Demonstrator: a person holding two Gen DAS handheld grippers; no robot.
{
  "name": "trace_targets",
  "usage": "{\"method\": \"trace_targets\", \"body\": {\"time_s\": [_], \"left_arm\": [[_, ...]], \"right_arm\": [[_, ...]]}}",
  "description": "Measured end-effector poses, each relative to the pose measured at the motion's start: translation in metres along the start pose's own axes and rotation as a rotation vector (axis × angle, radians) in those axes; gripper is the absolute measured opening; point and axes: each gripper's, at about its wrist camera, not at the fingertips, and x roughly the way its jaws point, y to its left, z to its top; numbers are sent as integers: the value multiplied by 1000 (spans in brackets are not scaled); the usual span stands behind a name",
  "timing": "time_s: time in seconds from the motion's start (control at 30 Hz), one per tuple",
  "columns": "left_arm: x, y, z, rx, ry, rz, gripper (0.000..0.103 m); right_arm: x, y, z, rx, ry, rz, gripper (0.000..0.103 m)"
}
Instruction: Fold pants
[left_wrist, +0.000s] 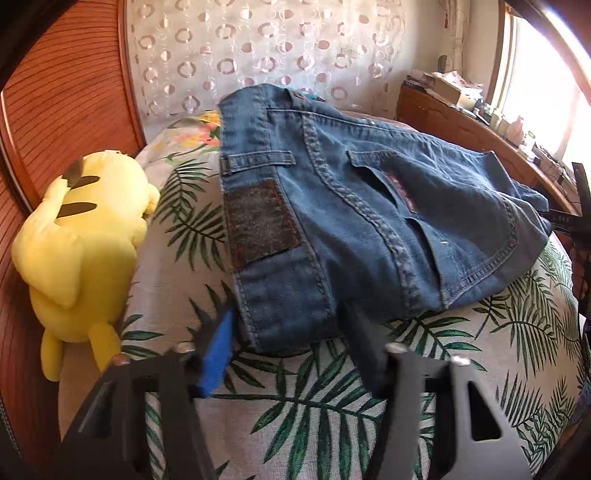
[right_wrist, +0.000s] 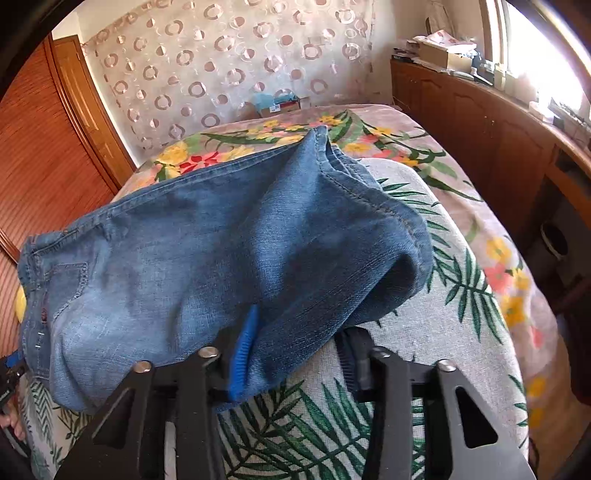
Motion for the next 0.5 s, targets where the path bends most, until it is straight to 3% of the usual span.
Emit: {"method": "trace_targets", "body": {"time_s": [0.03, 0.1, 0.17, 0.5], "left_arm": [[0, -2, 0, 4, -1, -3, 42], [-4, -9, 1, 22, -18, -8, 23], [-10, -13, 3, 36, -36, 8, 19], [-80, -15, 30, 24, -173, 21, 13]], "right_arm": [[1, 2, 0, 2, 3, 14, 21], [1, 3, 1, 0, 10, 38, 9], [0, 4, 2, -19, 5, 45, 7], [-63, 7, 3, -87, -111, 81, 6]]}}
